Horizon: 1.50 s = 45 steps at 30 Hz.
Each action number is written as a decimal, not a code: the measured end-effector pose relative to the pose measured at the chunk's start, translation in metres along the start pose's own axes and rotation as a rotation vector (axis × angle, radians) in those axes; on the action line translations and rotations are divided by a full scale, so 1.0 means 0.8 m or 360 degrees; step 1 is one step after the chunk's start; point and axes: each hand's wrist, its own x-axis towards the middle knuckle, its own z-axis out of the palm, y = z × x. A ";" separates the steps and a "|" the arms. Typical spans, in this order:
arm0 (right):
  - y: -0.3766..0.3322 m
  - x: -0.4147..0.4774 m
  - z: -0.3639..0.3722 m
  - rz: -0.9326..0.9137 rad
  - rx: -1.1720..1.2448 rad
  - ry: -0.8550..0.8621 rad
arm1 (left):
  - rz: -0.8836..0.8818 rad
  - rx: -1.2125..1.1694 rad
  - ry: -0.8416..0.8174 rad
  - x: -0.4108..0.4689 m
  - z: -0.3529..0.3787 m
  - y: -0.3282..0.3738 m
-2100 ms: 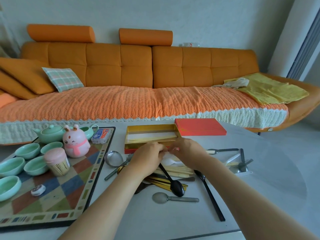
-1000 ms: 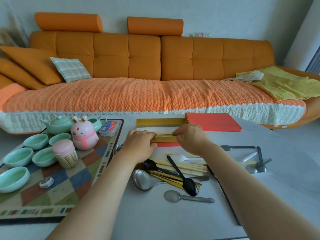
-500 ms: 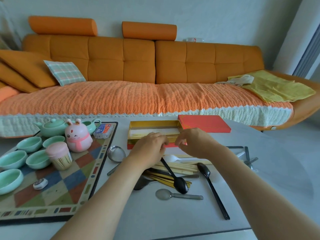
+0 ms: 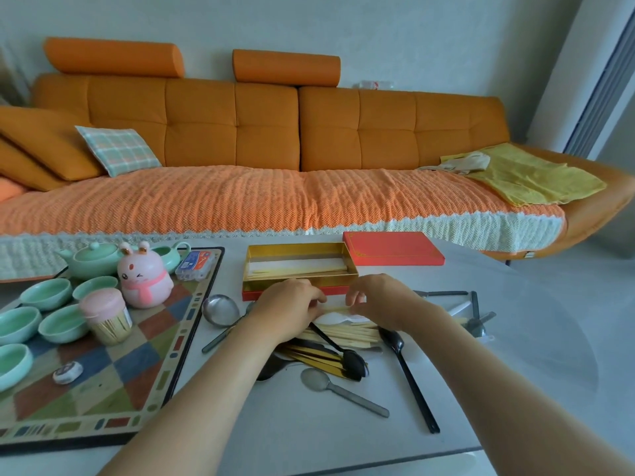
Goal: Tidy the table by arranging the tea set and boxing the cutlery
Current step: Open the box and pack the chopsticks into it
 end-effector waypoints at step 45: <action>-0.019 0.044 0.008 -0.0441 0.0049 0.0635 | 0.0002 0.0103 0.0394 0.005 -0.019 -0.028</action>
